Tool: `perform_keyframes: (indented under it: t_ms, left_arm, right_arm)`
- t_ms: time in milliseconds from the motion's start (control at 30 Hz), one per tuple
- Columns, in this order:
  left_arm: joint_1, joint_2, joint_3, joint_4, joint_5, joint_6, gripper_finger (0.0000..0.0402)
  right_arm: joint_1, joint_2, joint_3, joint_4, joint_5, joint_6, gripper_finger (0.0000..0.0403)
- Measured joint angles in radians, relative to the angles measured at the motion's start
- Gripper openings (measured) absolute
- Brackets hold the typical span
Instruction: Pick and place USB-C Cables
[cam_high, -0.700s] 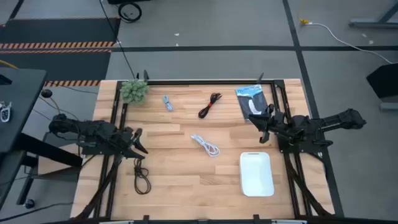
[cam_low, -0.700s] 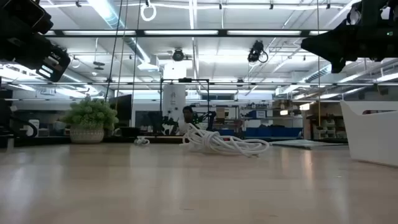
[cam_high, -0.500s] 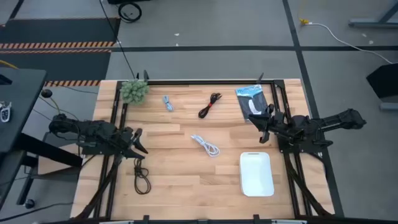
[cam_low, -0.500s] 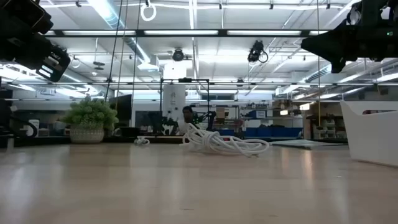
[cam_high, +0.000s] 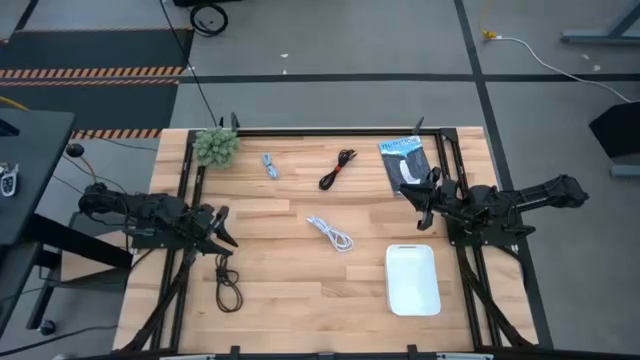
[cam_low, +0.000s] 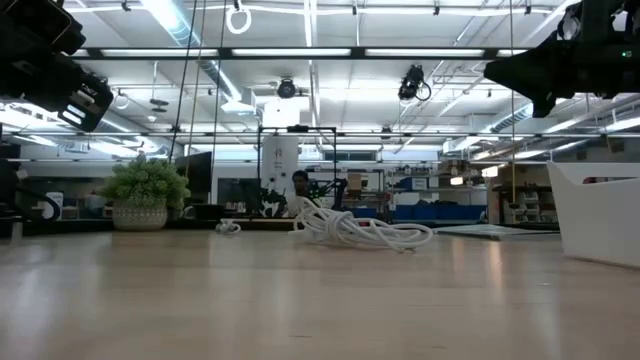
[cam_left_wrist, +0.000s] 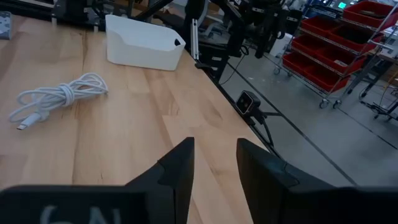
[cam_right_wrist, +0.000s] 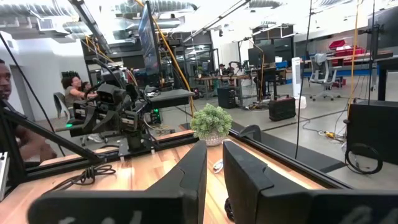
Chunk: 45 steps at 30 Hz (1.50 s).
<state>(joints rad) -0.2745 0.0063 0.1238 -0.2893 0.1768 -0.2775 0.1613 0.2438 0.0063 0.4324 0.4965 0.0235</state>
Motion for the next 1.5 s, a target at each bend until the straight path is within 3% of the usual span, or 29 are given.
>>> perform_keyframes:
  t_ms: [1267,1500]
  left_arm:
    - [0.000,0.000,0.000,0.000,0.000,0.001,0.0128]
    - [0.002,0.000,0.000,0.034,-0.053,0.354,0.0128]
  right_arm:
    - [0.000,0.000,0.000,0.001,0.000,-0.012,0.0059]
    - [-0.001,0.000,0.000,0.043,0.000,-0.203,0.0059]
